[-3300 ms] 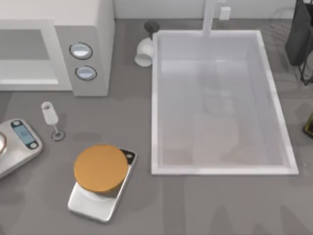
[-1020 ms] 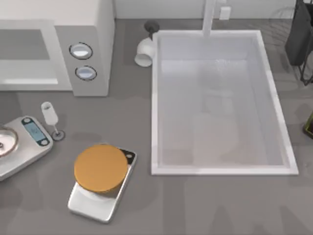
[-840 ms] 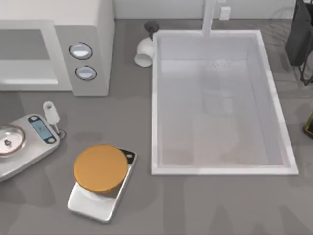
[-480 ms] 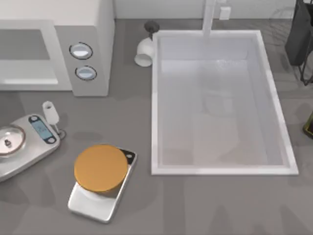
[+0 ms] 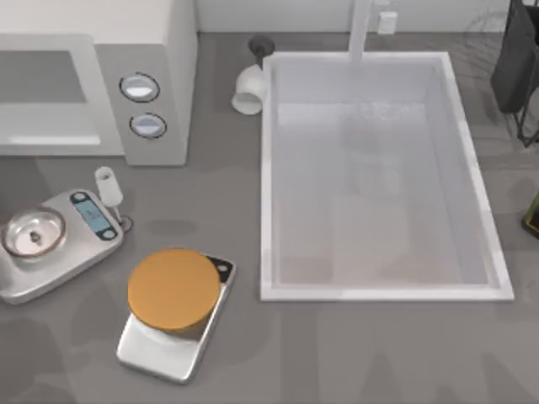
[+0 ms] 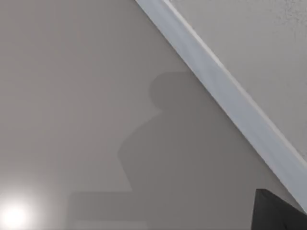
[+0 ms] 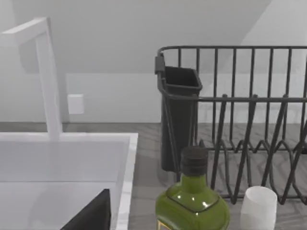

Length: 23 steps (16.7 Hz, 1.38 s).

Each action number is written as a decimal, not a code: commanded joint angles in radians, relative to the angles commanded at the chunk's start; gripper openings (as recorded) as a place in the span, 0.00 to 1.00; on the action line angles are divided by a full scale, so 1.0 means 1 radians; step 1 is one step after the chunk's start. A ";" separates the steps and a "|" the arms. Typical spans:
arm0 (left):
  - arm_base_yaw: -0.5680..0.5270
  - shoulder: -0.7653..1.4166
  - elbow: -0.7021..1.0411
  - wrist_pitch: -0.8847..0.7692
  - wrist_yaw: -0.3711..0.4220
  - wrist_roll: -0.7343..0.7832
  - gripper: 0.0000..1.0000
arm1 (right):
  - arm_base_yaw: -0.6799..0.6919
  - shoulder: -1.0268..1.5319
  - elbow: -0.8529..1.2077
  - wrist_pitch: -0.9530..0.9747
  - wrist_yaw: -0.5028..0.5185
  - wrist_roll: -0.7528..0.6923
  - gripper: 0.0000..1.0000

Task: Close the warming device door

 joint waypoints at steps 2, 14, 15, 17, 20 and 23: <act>-0.002 -0.001 -0.001 0.000 -0.002 -0.002 0.00 | 0.000 0.000 0.000 0.000 0.000 0.000 1.00; -0.394 -0.155 -0.066 0.009 -0.298 -0.273 0.00 | 0.000 0.000 0.000 0.000 0.000 0.000 1.00; -0.432 -0.174 -0.078 0.009 -0.329 -0.306 0.00 | 0.000 0.000 0.000 0.000 0.000 0.000 1.00; -0.478 -0.199 -0.094 0.008 -0.369 -0.348 0.00 | 0.000 0.000 0.000 0.000 0.000 0.000 1.00; -0.484 -0.203 -0.096 0.009 -0.375 -0.354 0.00 | 0.000 0.000 0.000 0.000 0.000 0.000 1.00; -0.481 -0.183 -0.079 -0.001 -0.368 -0.347 0.00 | 0.000 0.000 0.000 0.000 0.000 0.000 1.00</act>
